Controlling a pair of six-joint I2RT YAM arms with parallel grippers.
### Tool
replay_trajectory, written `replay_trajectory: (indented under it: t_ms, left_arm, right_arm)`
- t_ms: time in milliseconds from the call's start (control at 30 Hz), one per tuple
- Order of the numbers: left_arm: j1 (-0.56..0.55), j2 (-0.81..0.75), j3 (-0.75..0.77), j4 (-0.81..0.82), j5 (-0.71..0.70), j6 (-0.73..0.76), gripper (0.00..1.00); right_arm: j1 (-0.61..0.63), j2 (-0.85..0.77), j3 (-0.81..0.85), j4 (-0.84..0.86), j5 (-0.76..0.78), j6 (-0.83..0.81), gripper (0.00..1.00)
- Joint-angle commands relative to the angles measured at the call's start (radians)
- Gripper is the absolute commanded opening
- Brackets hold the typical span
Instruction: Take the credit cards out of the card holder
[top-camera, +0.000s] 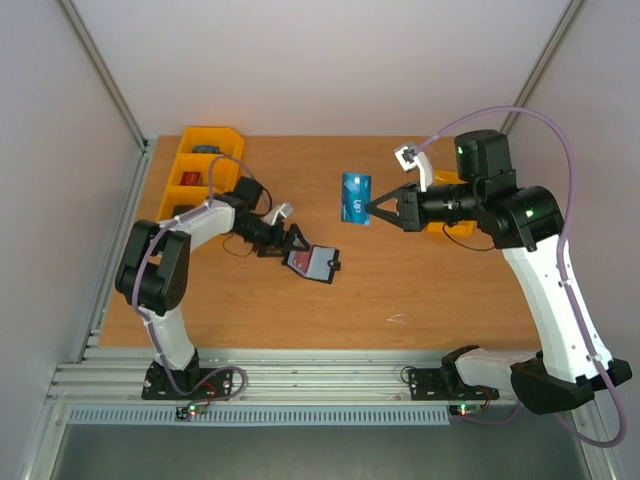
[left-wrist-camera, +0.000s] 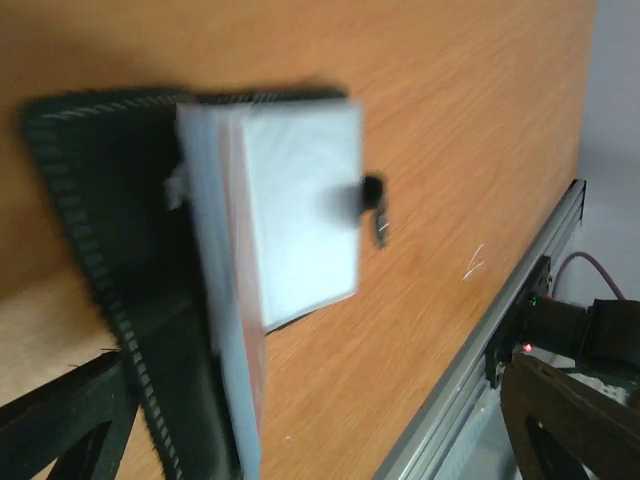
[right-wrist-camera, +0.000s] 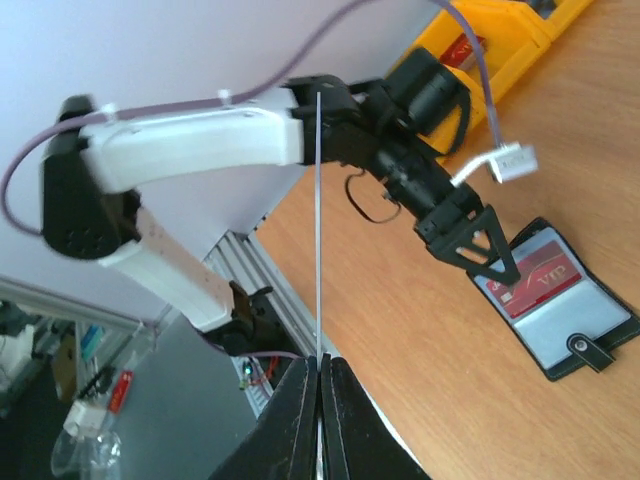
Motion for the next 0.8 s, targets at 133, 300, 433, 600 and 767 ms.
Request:
replay_trajectory:
  t_ms: [133, 300, 433, 600, 767]
  left_arm:
    - [0.004, -0.2, 0.389, -0.398, -0.149, 0.378, 0.99]
    - [0.004, -0.265, 0.635, -0.662, -0.104, 0.62, 1.0]
    - [0.004, -0.301, 0.837, -0.88, 0.019, 0.806, 0.99]
    - [-0.055, -0.336, 0.962, -0.992, 0.14, 0.886, 0.99]
    - [-0.155, -0.331, 1.002, -0.985, 0.044, 0.799, 0.97]
  right_arm:
    - [-0.003, 0.086, 0.003, 0.164, 0.002, 0.258, 0.01]
    - [0.008, 0.134, 0.092, 0.005, -0.069, -0.033, 0.01]
    - [0.059, 0.093, 0.088, -0.086, -0.091, -0.272, 0.01]
    - [0.148, 0.078, 0.082, -0.121, 0.054, -0.362, 0.01]
    - [0.258, 0.116, 0.128, -0.16, 0.1, -0.411, 0.01]
